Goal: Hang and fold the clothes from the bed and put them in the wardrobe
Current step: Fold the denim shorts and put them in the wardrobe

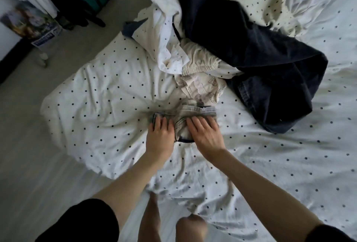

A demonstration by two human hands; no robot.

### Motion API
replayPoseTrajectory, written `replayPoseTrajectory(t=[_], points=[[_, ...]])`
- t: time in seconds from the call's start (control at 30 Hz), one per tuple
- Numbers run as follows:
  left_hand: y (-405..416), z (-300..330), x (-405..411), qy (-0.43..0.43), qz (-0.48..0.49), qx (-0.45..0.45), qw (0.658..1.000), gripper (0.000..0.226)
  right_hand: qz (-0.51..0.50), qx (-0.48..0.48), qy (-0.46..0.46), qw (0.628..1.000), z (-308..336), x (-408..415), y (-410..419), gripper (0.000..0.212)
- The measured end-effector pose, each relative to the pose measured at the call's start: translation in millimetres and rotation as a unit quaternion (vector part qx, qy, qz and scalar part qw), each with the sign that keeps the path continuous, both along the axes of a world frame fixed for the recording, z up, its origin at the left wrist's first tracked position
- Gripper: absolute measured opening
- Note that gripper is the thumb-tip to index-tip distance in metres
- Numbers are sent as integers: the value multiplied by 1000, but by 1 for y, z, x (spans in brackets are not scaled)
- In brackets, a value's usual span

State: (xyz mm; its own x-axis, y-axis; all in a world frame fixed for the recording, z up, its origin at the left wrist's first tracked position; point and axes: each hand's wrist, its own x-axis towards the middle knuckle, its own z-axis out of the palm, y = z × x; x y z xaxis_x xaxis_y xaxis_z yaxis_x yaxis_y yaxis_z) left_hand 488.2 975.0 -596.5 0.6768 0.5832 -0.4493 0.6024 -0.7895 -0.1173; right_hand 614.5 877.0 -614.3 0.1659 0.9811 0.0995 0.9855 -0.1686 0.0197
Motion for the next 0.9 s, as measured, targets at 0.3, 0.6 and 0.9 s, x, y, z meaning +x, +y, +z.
replayPoseTrajectory(t=[0.3, 0.6, 0.9], points=[[-88, 42, -98, -153, 237, 60, 957, 40, 302, 29, 22, 953, 50, -55, 0, 12], [-217, 111, -202, -205, 438, 215, 848, 51, 523, 78, 64, 847, 131, -173, -39, 26], [-438, 111, -212, -229, 611, 253, 714, 40, 678, 8, 40, 734, 141, -228, -203, 30]])
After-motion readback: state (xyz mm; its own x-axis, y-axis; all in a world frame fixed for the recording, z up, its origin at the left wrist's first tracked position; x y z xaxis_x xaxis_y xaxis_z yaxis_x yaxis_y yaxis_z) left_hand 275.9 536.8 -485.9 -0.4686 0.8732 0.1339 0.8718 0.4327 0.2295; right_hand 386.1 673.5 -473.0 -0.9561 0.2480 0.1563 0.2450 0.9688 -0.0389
